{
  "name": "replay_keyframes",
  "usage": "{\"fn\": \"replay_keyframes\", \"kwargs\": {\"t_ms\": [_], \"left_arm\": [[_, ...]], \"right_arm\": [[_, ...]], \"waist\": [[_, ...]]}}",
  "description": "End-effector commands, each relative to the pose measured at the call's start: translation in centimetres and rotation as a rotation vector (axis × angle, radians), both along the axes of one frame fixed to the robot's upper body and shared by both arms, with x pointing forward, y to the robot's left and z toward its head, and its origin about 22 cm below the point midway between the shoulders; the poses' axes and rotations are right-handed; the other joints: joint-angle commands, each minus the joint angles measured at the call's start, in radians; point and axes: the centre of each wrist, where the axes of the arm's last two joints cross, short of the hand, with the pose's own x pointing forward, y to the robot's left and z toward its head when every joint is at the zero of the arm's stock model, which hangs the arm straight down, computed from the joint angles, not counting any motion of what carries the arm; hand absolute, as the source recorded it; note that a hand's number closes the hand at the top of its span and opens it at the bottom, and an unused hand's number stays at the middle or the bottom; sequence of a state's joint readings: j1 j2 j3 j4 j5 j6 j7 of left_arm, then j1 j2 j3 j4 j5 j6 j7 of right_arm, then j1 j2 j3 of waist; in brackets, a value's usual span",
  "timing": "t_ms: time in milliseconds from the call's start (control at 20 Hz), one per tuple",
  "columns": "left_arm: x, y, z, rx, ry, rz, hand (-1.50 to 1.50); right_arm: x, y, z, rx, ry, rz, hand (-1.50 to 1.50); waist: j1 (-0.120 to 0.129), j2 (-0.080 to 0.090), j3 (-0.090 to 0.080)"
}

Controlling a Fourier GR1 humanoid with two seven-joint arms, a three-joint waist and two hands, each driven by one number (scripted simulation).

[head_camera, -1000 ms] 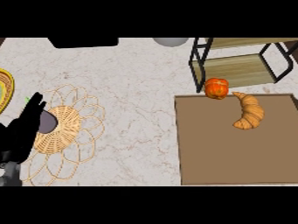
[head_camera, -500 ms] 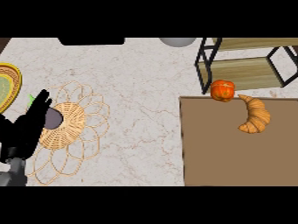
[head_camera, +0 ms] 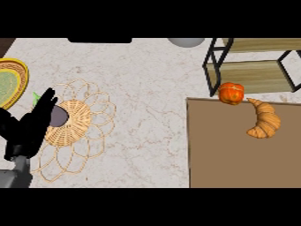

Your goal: Pick the croissant from the tray and place it in the tiered shelf

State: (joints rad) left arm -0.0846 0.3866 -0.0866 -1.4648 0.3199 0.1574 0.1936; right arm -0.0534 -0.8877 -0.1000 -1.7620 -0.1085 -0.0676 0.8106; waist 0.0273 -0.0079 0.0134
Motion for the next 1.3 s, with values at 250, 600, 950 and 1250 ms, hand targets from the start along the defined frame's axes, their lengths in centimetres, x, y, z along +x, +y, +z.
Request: {"fn": "replay_keyframes", "kwargs": {"t_ms": [250,600,950,1250], "left_arm": [[-0.7,-1.7,-4.0,-0.045,0.207,-0.002,0.0],[-1.4,-0.4,-3.7,-0.034,0.214,0.007,0.0],[-2.0,0.8,-3.0,-0.034,0.208,0.023,0.0],[-2.4,0.1,-5.4,-0.055,0.195,0.024,0.0]], "right_arm": [[3.3,4.5,-1.2,-0.04,0.185,0.001,-1.5],[4.7,5.8,-3.9,-0.074,0.286,-0.05,-1.5],[4.9,5.8,-5.1,-0.133,0.285,-0.078,-1.5],[5.7,8.8,-7.0,-0.137,0.29,-0.071,-1.5]], "waist": [[0.004,0.019,-0.015],[-0.007,0.014,-0.014],[-0.017,0.009,-0.013],[-0.018,0.014,-0.015]]}}
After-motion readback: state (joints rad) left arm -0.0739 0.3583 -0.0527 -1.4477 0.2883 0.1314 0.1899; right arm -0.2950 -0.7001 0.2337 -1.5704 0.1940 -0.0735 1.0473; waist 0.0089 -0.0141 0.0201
